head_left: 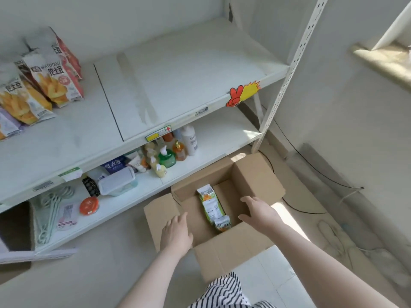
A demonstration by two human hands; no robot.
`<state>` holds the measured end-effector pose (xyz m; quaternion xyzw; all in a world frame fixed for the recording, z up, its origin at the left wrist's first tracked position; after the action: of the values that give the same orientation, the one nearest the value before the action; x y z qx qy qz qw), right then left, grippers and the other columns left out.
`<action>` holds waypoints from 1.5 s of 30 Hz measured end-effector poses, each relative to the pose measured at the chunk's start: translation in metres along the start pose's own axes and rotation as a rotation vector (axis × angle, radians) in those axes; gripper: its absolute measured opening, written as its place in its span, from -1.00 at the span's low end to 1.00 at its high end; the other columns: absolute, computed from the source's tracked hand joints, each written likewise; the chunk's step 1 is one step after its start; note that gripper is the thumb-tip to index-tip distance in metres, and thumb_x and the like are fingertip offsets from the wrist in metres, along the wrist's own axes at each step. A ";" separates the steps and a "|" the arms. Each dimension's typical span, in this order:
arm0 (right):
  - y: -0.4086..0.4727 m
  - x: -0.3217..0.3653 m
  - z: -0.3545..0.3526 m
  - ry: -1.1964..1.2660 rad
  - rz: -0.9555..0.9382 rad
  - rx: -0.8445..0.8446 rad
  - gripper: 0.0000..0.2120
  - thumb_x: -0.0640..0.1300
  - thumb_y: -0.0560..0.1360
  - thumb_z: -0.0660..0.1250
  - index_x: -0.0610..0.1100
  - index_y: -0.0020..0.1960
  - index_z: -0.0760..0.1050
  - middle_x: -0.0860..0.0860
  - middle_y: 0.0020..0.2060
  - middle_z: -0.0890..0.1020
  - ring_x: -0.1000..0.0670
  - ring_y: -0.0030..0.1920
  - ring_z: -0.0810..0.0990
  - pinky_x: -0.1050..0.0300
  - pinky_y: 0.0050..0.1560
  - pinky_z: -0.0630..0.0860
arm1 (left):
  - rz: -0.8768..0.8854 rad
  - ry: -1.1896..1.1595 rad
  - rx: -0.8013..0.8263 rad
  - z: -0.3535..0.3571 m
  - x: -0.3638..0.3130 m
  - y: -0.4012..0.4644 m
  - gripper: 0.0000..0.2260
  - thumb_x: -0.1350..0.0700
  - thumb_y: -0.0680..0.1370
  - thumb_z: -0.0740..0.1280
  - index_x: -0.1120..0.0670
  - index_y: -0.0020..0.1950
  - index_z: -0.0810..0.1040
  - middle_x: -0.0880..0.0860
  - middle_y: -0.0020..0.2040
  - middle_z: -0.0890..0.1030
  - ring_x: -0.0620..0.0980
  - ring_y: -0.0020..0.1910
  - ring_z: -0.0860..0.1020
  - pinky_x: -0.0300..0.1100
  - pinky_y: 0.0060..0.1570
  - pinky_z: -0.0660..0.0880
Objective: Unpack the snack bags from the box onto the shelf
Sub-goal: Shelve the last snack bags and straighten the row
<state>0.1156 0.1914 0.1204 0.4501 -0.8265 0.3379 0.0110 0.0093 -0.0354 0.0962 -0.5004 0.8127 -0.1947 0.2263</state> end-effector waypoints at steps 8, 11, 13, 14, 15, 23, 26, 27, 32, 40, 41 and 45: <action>0.083 -0.031 0.021 0.022 0.032 0.102 -0.46 0.07 0.57 0.27 -0.04 0.49 0.25 0.00 0.31 0.46 -0.03 0.30 0.46 0.10 0.13 0.48 | 0.079 -0.099 0.063 0.044 -0.018 0.074 -0.44 0.06 0.57 0.21 0.02 0.54 0.11 0.00 0.44 0.31 0.00 0.40 0.32 -0.18 0.37 0.26; 0.129 -0.048 0.058 0.020 0.028 0.165 -0.47 0.06 0.56 0.28 -0.03 0.48 0.27 0.02 0.29 0.46 -0.01 0.29 0.47 0.08 0.13 0.49 | 0.049 -0.199 0.067 0.089 -0.011 0.106 -0.46 0.04 0.58 0.23 0.01 0.53 0.14 -0.01 0.44 0.31 -0.02 0.41 0.33 -0.20 0.37 0.26; 0.168 -0.063 0.092 0.004 0.014 0.201 -0.48 0.05 0.56 0.28 -0.03 0.47 0.27 0.02 0.28 0.47 -0.01 0.28 0.47 0.06 0.13 0.49 | -0.014 -0.298 0.063 0.132 -0.004 0.135 -0.48 0.03 0.59 0.24 0.02 0.52 0.17 -0.01 0.44 0.31 -0.04 0.41 0.33 -0.23 0.35 0.27; 0.187 -0.071 0.112 -0.005 0.008 0.223 -0.48 0.05 0.56 0.29 -0.04 0.46 0.28 0.02 0.27 0.47 -0.02 0.27 0.48 0.06 0.13 0.50 | -0.045 -0.348 0.062 0.155 0.001 0.150 -0.49 0.03 0.59 0.24 0.03 0.51 0.18 -0.01 0.43 0.32 -0.05 0.40 0.34 -0.25 0.34 0.27; 0.206 -0.079 0.134 -0.015 0.008 0.253 -0.50 0.06 0.55 0.29 -0.06 0.43 0.30 0.01 0.25 0.47 -0.02 0.26 0.48 0.05 0.12 0.50 | -0.077 -0.397 0.060 0.180 0.006 0.162 -0.51 0.04 0.60 0.24 0.04 0.50 0.21 -0.01 0.43 0.33 -0.06 0.39 0.34 -0.28 0.32 0.27; 0.316 -0.127 0.289 -0.058 -0.027 0.399 -0.56 0.05 0.54 0.28 0.02 0.39 0.31 0.03 0.19 0.43 -0.02 0.17 0.51 0.13 -0.04 0.45 | -0.240 -0.669 -0.091 0.335 0.023 0.250 -0.53 0.04 0.59 0.25 -0.06 0.48 0.20 -0.10 0.31 0.38 -0.24 0.27 0.42 -0.38 0.13 0.33; 0.345 -0.136 0.325 -0.078 -0.038 0.442 -0.43 0.08 0.54 0.31 0.03 0.47 0.20 0.02 0.30 0.37 -0.03 0.22 0.50 0.14 0.04 0.46 | -0.296 -0.792 -0.116 0.369 0.023 0.289 -0.50 0.02 0.60 0.24 -0.04 0.50 0.15 -0.09 0.39 0.31 -0.26 0.27 0.39 -0.33 0.20 0.33; 0.354 -0.140 0.335 -0.074 -0.030 0.457 -0.40 0.08 0.54 0.33 0.03 0.49 0.17 0.00 0.33 0.35 -0.04 0.24 0.49 0.12 0.09 0.48 | -0.327 -0.848 -0.105 0.381 0.024 0.304 -0.48 0.01 0.60 0.25 -0.03 0.52 0.13 -0.07 0.43 0.27 -0.24 0.28 0.37 -0.29 0.26 0.32; 0.395 -0.152 0.377 -0.050 0.022 0.553 -0.24 0.03 0.49 0.42 0.00 0.55 0.07 -0.02 0.43 0.28 -0.06 0.31 0.47 0.07 0.22 0.48 | -0.556 -0.980 -0.004 0.422 0.036 0.368 -0.30 -0.08 0.55 0.32 0.01 0.56 0.02 0.03 0.53 0.15 -0.01 0.45 0.26 -0.05 0.42 0.24; 0.426 -0.154 0.429 -0.147 0.052 0.677 -0.31 0.03 0.44 0.47 -0.06 0.44 0.21 -0.02 0.33 0.42 -0.07 0.34 0.44 0.06 0.25 0.46 | -0.677 -1.208 0.127 0.466 0.032 0.421 -0.19 0.01 0.49 0.43 0.03 0.56 -0.03 0.03 0.50 0.29 0.04 0.44 0.31 -0.04 0.37 0.26; 0.429 -0.154 0.430 -0.147 0.049 0.680 -0.37 0.01 0.45 0.47 -0.07 0.41 0.25 -0.02 0.32 0.44 -0.06 0.32 0.47 0.09 0.22 0.46 | -0.695 -1.215 0.130 0.470 0.030 0.423 -0.26 0.03 0.49 0.43 0.05 0.53 0.07 0.03 0.44 0.37 0.04 0.37 0.39 -0.07 0.29 0.33; 0.436 -0.155 0.425 -0.100 -0.041 0.684 -0.61 -0.17 0.57 0.33 -0.11 0.37 0.39 -0.08 0.26 0.55 0.12 0.02 0.59 0.38 -0.07 0.46 | -0.696 -1.122 0.074 0.481 0.027 0.431 -0.73 0.14 0.51 0.41 0.11 0.18 0.49 0.06 0.18 0.59 -0.01 0.03 0.56 -0.26 -0.19 0.43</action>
<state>0.0019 0.2237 -0.4961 0.4604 -0.6556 0.5726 -0.1743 -0.0438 0.0792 -0.5376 -0.7512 0.3554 0.0060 0.5562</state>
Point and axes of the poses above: each hand's wrist, its own y-axis towards the middle knuckle, its own z-axis out of the palm, x = y × z, the point moved 3 cm from there along y, towards the middle knuckle
